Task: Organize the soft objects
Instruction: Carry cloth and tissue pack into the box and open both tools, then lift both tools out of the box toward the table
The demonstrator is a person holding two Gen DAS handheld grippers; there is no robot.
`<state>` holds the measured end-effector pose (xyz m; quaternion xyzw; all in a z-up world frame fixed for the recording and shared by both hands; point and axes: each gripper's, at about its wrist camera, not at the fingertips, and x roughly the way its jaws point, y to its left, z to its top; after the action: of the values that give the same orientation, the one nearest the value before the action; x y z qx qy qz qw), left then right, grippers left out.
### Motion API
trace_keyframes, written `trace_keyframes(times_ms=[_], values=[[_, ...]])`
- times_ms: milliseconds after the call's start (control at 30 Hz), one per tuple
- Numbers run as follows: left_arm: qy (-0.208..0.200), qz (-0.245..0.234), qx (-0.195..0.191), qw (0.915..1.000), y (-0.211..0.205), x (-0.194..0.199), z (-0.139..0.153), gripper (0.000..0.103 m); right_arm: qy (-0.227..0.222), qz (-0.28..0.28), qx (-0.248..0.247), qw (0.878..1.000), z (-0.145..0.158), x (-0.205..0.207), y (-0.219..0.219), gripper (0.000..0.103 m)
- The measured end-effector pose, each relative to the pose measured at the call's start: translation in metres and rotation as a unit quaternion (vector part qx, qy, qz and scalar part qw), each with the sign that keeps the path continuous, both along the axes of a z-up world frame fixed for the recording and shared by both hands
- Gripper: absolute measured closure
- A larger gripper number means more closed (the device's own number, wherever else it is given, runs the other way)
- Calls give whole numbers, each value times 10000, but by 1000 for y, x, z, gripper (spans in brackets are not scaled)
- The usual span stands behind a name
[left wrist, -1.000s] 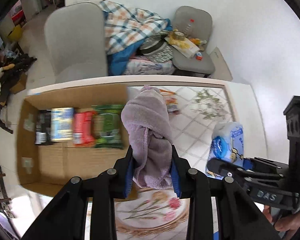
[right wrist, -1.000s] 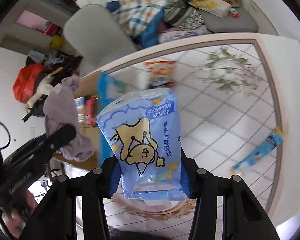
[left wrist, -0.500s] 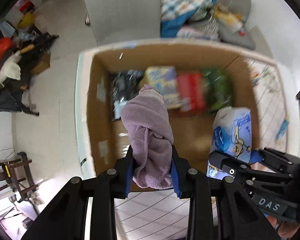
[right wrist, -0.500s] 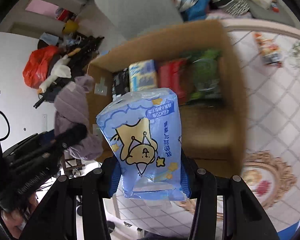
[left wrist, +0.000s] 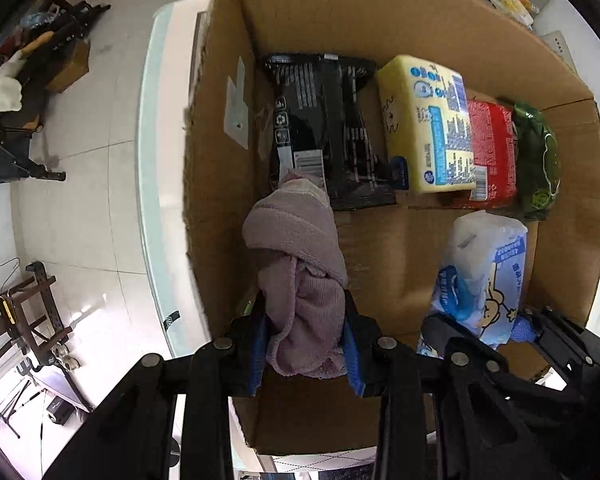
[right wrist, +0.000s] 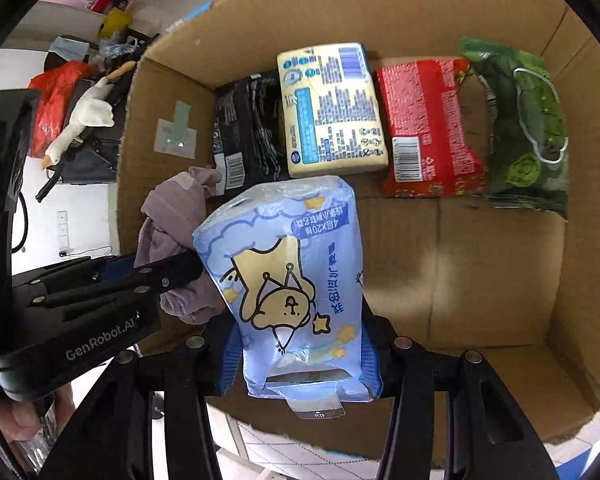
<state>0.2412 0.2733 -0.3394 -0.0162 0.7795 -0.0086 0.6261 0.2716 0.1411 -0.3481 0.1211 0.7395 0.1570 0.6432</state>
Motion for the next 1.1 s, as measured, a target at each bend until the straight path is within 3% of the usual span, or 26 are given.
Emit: trace_keyframes(times_ms=[200, 433, 567, 633, 700, 800, 867, 1100], values=[[58, 35, 120, 9999, -3, 1, 4, 70, 65, 12, -107, 9999, -12, 2, 6, 45], [-13, 233, 33, 9997, -1, 4, 14, 66, 43, 64, -132, 9999, -7, 2, 0, 21], [-160, 179, 79, 9997, -5, 3, 28, 60, -21, 97, -113, 9999, 4, 1, -7, 14], [-260, 141, 169, 9994, -6, 0, 38, 48, -45, 101, -98, 9999, 10, -1, -11, 9], [-383, 127, 204, 9990, -4, -3, 47, 29, -86, 88, -89, 9999, 16, -3, -16, 7], [-559, 199, 278, 9979, -4, -12, 61, 12, -161, 82, -115, 9998, 27, -8, -25, 7], [-668, 266, 262, 9971, -5, -20, 70, 6, -281, 142, -230, 9992, 37, -10, -35, 0], [-1200, 555, 46, 9912, -16, -52, 104, 6, -890, 464, -847, 9913, 76, -33, -56, 0]])
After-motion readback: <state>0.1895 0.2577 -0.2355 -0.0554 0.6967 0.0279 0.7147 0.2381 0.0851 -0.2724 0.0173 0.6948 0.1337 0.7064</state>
